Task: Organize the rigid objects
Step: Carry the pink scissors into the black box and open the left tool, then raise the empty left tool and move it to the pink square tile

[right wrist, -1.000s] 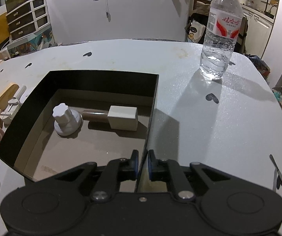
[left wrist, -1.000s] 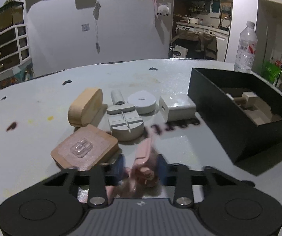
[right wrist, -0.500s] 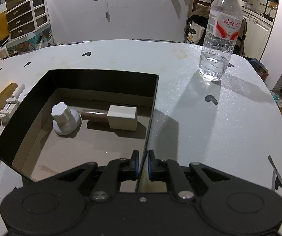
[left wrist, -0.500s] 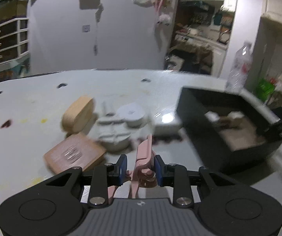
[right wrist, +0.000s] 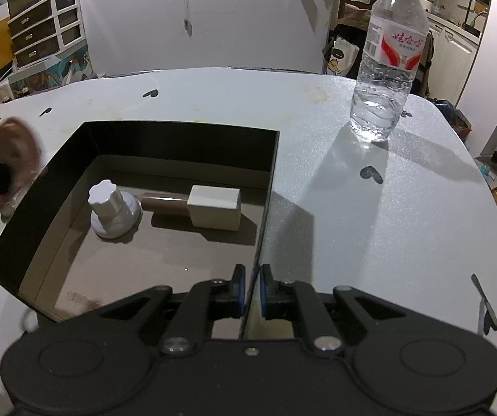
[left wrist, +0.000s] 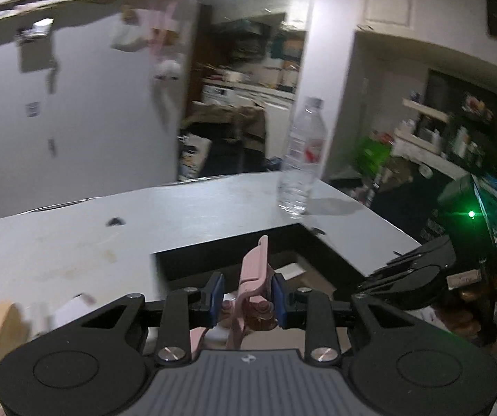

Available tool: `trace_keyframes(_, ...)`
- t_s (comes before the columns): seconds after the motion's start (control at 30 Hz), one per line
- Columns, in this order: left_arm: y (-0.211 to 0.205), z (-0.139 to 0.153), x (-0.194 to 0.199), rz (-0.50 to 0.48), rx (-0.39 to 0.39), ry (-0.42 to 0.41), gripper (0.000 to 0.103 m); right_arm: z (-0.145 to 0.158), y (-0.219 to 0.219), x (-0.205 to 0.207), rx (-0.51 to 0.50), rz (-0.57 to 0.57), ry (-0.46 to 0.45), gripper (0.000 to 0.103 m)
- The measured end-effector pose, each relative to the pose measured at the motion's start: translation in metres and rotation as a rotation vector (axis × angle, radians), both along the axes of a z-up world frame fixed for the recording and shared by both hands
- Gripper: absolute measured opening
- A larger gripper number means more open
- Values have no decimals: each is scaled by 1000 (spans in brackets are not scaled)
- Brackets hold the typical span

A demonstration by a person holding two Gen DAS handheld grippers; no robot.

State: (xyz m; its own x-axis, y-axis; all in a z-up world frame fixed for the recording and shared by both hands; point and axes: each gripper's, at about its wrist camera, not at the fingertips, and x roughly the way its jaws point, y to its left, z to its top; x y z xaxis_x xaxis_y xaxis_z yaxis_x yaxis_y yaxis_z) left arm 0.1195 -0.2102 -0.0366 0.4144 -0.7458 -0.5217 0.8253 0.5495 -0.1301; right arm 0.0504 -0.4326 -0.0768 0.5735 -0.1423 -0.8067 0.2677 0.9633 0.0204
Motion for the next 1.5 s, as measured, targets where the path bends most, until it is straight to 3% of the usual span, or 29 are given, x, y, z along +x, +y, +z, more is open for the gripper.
trace_keyframes(0.27,-56,-30,13,-83,44,122,31,0,0,3,4,-9,19,8)
trace_keyframes(0.7,-78,-42,16,-119,19,215,32,-1,-3,3,21,-13,18,8)
trace_keyframes(0.73,-77,-43,16,-109,20,223,38,-1,-4,3,25,-12,18,8)
trace_keyframes(0.77,-76,-43,16,-97,26,227,53,-1,-4,3,28,-11,18,8)
trace_keyframes(0.87,-69,-40,16,-53,29,225,71,-1,-5,3,31,-8,20,9)
trace_keyframes(1.5,-28,-12,2,-23,-23,163,91,-2,-4,8,23,6,48,9)
